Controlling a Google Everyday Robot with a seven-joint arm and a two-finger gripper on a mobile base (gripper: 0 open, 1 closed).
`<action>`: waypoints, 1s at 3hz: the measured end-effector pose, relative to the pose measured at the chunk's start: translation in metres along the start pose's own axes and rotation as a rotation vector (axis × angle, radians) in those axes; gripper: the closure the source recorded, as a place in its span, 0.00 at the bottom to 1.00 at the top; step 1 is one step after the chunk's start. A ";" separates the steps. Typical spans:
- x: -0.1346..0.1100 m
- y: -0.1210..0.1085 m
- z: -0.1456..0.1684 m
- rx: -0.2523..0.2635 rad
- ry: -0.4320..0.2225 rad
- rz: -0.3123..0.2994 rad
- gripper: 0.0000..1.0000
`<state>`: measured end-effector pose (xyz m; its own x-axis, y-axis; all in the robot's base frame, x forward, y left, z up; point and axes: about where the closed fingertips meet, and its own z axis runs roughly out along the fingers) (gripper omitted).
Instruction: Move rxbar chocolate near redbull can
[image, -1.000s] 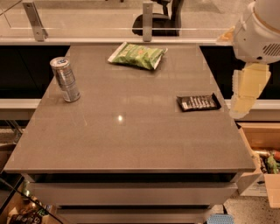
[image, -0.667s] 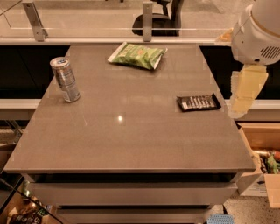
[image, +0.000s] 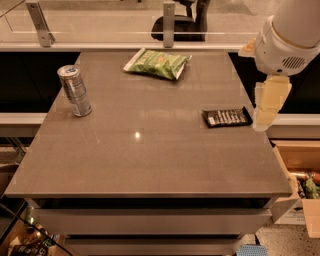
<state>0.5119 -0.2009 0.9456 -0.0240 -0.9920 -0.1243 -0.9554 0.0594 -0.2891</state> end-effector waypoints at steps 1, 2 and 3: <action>0.003 -0.011 0.016 -0.033 0.003 -0.001 0.00; 0.002 -0.024 0.034 -0.067 0.004 -0.005 0.00; -0.002 -0.033 0.059 -0.108 -0.002 -0.016 0.00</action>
Offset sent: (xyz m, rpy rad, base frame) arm 0.0532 0.0010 -0.0438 -0.0071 0.1205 0.0206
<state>0.5609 -0.1939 0.8999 -0.0078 -0.9925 -0.1223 -0.9819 0.0307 -0.1869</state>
